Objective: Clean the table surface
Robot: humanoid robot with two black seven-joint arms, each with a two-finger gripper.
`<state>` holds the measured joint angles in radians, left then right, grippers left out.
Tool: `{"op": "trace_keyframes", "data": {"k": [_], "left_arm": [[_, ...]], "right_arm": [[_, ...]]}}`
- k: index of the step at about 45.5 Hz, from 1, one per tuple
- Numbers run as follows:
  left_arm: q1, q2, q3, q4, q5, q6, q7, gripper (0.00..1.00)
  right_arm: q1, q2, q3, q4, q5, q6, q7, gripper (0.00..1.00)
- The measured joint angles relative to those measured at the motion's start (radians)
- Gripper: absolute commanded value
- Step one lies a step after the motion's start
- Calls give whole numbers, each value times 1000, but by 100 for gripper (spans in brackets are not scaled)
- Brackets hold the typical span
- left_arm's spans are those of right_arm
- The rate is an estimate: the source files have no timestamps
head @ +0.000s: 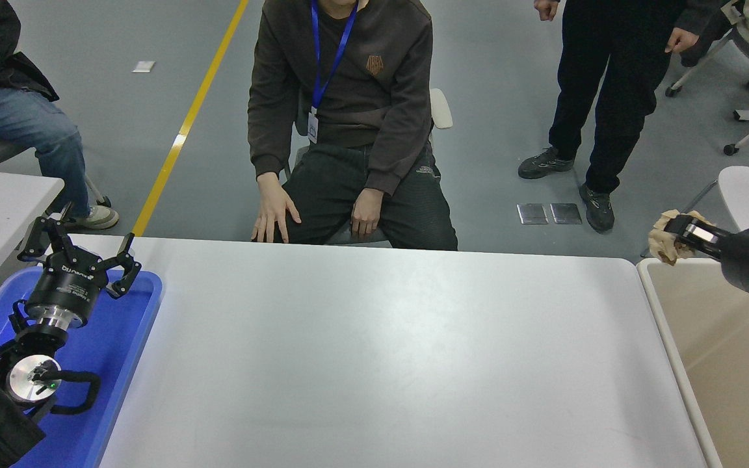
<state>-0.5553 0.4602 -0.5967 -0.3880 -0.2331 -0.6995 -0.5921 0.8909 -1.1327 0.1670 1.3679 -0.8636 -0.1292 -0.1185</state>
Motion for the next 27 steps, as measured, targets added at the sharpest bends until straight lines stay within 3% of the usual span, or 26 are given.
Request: {"op": "trace_keyframes", "data": {"k": [27], "left_arm": [[0, 0, 0, 0, 0, 0, 0, 100]], "right_arm": [[-176, 1, 0, -341, 278, 8, 180, 0]]}}
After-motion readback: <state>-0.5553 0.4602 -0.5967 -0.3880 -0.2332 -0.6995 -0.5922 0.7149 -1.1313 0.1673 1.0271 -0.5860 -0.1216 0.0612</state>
